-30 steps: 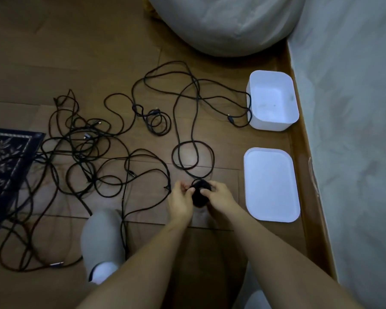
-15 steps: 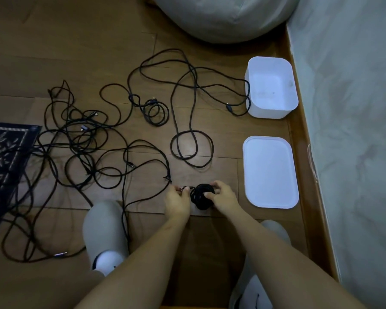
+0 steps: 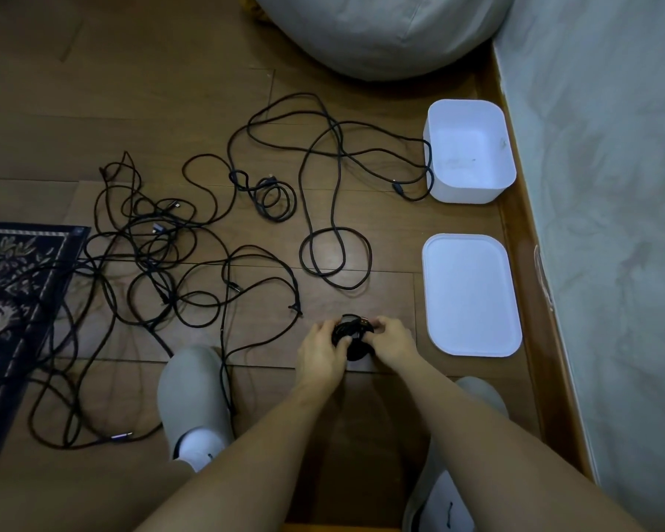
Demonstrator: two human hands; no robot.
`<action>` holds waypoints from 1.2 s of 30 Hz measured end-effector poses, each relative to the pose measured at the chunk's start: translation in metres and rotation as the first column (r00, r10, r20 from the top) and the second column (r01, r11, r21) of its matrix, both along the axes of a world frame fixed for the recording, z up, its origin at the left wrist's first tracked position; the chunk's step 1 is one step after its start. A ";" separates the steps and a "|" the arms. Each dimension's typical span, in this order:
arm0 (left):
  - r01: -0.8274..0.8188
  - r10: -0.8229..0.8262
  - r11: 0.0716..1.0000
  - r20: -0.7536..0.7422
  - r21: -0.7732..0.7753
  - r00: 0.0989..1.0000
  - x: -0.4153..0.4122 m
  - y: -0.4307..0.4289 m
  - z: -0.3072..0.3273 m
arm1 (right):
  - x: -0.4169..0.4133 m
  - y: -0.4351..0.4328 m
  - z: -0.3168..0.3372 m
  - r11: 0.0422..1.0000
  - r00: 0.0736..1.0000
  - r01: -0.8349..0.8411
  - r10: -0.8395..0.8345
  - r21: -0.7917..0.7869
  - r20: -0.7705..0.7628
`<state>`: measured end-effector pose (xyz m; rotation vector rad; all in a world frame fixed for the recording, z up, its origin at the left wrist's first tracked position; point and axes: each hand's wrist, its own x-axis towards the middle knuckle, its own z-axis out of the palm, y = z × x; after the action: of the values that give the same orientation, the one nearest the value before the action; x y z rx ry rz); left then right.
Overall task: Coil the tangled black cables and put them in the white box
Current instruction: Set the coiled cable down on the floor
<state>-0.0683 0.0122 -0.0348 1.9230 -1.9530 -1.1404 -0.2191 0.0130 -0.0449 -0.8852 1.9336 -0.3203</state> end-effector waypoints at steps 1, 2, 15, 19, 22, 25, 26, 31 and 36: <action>0.020 -0.020 1.000 -0.014 0.006 1.000 -0.001 0.001 -0.002 | 0.000 0.000 -0.001 1.000 1.000 0.001 -0.001 0.008 0.007; 0.035 -0.035 0.999 -0.015 0.004 0.999 -0.002 0.002 -0.004 | -0.001 0.000 -0.002 1.000 1.000 -0.002 0.002 0.015 0.013; 0.115 -0.105 0.987 0.087 -0.109 0.991 -0.014 -0.006 -0.019 | -0.006 0.005 0.003 0.995 0.990 0.003 0.011 -0.095 0.144; 0.104 -0.095 0.989 0.086 -0.103 0.992 -0.018 -0.004 -0.021 | -0.006 0.005 0.000 0.977 0.990 0.099 -0.078 -0.188 0.118; 0.121 -0.116 0.989 0.063 -0.083 0.991 -0.017 0.002 -0.021 | -0.006 0.005 -0.001 0.956 0.941 0.272 -0.241 -0.110 0.236; 0.211 -0.206 0.977 0.129 -0.027 0.970 -0.013 0.006 -0.025 | -0.007 0.003 -0.004 0.921 0.884 0.386 -0.357 -0.043 0.303; 0.246 -0.241 0.969 0.155 -0.009 0.958 -0.012 0.006 -0.026 | -0.008 0.002 -0.006 0.901 0.855 0.434 -0.407 -0.016 0.321; 0.346 -0.350 0.937 0.202 0.057 0.915 -0.004 0.007 -0.027 | -0.017 -0.003 -0.009 0.738 0.633 0.668 -0.633 0.100 0.445; 0.327 -0.335 0.942 0.264 0.075 0.904 0.001 0.008 -0.025 | -0.020 -0.001 -0.010 0.825 0.803 0.566 -0.550 -0.005 0.228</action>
<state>-0.0672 0.0203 -0.0594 1.8969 -2.5029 -1.0219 -0.2390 0.0123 -0.0548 -0.2775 1.9478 -0.8083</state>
